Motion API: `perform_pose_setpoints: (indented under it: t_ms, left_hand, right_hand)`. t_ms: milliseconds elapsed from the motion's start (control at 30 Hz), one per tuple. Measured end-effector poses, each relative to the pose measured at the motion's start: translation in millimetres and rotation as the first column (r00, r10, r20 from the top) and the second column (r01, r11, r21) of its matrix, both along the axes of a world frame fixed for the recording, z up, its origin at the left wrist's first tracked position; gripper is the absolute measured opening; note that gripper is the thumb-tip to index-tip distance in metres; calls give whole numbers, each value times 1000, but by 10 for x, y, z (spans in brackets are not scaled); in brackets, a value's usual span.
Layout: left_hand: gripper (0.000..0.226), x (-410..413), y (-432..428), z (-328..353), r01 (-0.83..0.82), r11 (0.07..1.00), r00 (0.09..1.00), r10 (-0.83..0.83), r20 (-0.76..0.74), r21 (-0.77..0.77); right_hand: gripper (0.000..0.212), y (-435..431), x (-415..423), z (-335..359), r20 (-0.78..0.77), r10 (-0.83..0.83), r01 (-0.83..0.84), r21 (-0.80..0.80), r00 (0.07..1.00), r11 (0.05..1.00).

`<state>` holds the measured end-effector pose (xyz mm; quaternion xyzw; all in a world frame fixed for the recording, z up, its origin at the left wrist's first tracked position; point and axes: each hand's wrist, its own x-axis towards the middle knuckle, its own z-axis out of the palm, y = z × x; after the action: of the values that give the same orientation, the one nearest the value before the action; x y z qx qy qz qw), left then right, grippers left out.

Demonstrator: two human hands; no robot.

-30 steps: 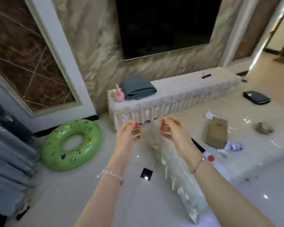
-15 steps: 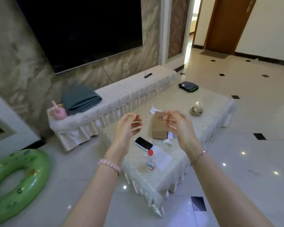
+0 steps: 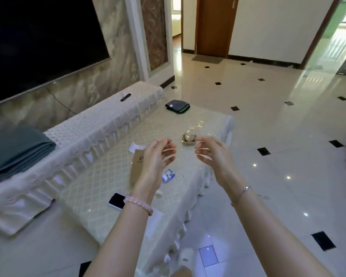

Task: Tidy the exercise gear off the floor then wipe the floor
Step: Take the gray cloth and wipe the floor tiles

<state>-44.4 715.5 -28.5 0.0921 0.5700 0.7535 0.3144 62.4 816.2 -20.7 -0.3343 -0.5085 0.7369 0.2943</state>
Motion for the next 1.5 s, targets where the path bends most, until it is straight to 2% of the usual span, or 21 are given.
perform_pose_setpoints:
  t_ms: [167, 567, 733, 1133, 1500]
  left_hand:
    - [18, -324, 1048, -150, 80, 997, 996, -81, 22, 11]
    - [16, -1221, 3588, -38, 128, 991, 991, -126, 55, -31]
    - [14, -1463, 4474, -147, 113, 992, 992, -110, 56, -49]
    - [12, -2090, 6433, -355, -183, 975, 971, 200, 133, -125]
    - [15, -2986, 7018, -750, -377, 898, 892, 418, 174, -225]
  right_hand:
    - [15, 976, -264, -125, 37, -31, 30, 15, 999, 999]
    - [18, 3457, -1064, -138, 86, -129, 128, 18, 988, 992]
    - [18, 4376, -1333, -208, 89, -112, 110, 25, 990, 994]
    - [19, 6669, -2280, -393, 159, 154, -151, -25, 975, 988]
    - [20, 7550, -3497, -832, 258, 376, -359, -115, 890, 926]
